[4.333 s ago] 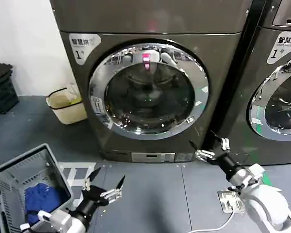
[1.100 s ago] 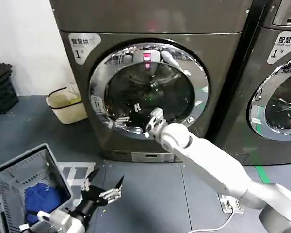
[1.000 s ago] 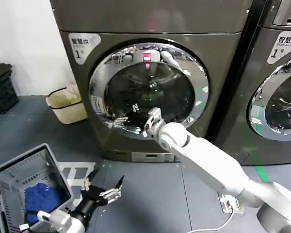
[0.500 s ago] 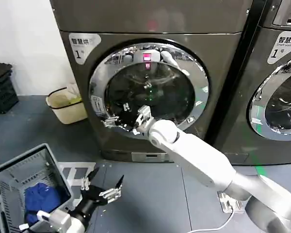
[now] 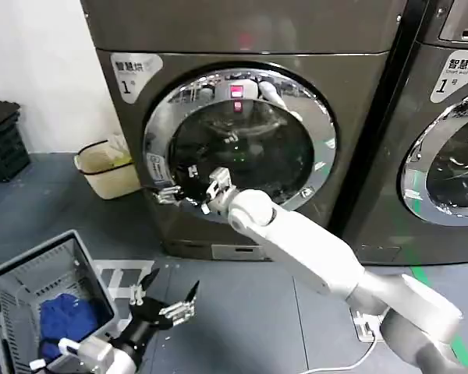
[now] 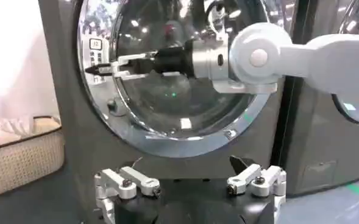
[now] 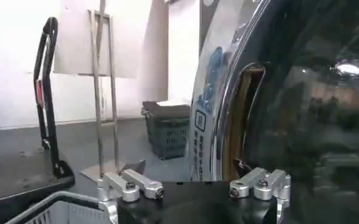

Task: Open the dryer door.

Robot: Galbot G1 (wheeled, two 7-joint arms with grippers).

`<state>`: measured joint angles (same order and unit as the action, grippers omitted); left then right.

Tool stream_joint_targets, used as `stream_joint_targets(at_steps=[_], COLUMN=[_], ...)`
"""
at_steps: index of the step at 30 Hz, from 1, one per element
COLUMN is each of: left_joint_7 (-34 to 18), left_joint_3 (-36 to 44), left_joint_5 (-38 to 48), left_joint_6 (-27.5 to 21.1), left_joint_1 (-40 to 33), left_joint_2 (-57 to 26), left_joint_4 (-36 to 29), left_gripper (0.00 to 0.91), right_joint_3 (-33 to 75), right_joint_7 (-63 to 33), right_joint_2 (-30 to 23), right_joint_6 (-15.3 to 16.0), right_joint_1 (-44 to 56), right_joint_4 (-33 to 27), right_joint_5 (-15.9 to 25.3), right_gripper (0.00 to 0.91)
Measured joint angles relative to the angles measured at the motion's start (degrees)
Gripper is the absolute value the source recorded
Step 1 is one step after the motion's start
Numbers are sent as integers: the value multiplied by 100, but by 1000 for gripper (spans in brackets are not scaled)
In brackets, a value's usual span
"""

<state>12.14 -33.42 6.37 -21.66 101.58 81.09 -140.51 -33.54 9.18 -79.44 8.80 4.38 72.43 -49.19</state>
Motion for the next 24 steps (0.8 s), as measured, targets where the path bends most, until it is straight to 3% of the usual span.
stream_joint_targets(at_steps=[24], left_joint_7=[3], left_joint_3=[-60], left_joint_5=[13], left_joint_6=[7], left_joint_1=[-20], left_joint_2=[4], left_joint_4=[-33], left_gripper=[907], right_joint_3=[-151], right_joint_7=[719], right_joint_2=[219], right_joint_6=[-23], right_joint_1=[-27], right_joint_4=[185], right_joint_5=[-142], right_gripper=[907])
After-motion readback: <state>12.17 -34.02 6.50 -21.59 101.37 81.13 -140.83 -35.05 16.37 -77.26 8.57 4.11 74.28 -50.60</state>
